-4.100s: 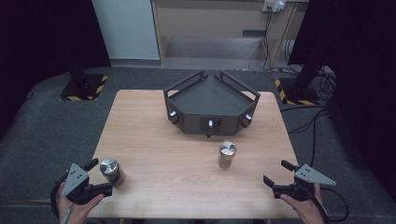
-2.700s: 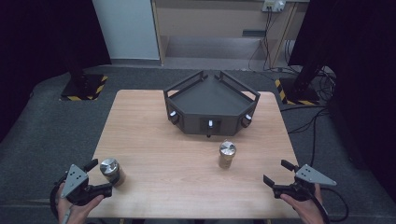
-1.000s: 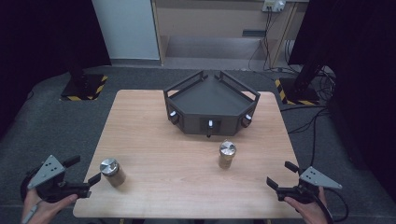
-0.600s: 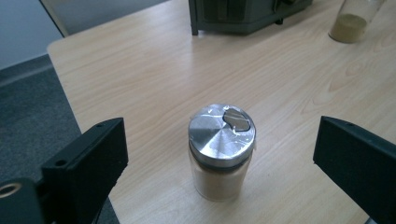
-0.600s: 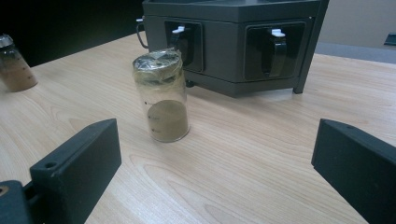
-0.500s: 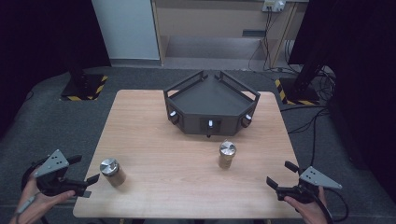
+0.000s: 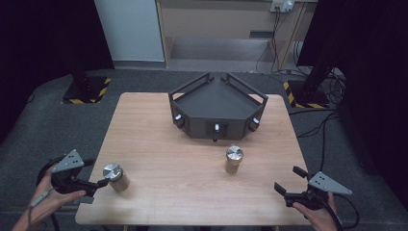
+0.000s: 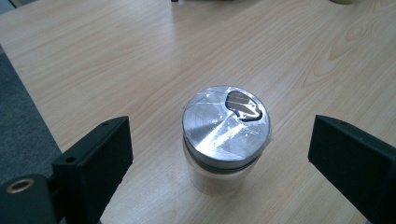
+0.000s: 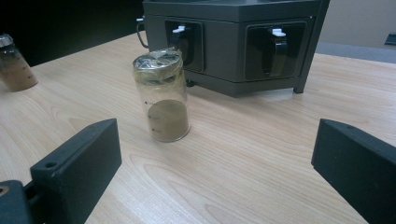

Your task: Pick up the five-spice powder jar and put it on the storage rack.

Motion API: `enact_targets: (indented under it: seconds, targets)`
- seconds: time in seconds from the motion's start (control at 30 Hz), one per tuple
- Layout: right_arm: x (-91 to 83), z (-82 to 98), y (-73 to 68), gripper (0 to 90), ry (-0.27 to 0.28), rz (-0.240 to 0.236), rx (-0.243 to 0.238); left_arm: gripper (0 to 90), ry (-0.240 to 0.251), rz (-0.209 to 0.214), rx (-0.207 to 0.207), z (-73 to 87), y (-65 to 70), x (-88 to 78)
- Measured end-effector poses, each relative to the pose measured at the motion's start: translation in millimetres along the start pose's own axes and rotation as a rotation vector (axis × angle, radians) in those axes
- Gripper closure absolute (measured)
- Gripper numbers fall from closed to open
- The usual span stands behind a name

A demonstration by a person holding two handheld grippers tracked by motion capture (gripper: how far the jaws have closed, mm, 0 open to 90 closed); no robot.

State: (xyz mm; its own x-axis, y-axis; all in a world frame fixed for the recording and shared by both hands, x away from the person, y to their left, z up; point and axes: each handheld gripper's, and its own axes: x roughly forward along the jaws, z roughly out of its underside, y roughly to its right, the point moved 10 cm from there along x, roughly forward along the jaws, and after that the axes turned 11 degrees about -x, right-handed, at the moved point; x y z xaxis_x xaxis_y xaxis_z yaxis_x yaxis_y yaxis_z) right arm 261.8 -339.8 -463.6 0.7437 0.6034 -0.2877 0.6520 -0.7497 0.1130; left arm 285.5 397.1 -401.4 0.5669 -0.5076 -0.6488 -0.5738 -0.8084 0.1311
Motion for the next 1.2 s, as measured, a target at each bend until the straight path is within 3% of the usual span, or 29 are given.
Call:
enact_targets:
  seconds: [0.23, 0.63, 0.83, 0.93, 1.2]
  targets:
    - [0.1, 0.0, 0.1, 2.0, 0.001, 0.004, -0.001, 8.1, -0.028, 0.012, 0.035, 0.4, -2.7, 17.4]
    - [-0.1, 0.2, 0.2, 2.1, 0.0, 0.005, 0.003, 14.1, -0.03, 0.053, 0.03, 5.5, -8.2, 40.2]
    - [0.3, 0.3, 0.3, 2.1, -0.002, 0.005, 0.004, 23.1, -0.001, 0.078, 0.034, 8.5, -11.1, 43.9]
    - [0.3, 0.2, 0.1, 2.1, -0.002, 0.006, 0.003, 32.1, 0.019, 0.095, 0.032, 9.7, -11.9, 45.0]
    - [0.6, 0.2, 0.1, 2.2, -0.002, 0.004, 0.005, 33.8, 0.018, 0.08, 0.042, 5.4, -7.5, 46.4]
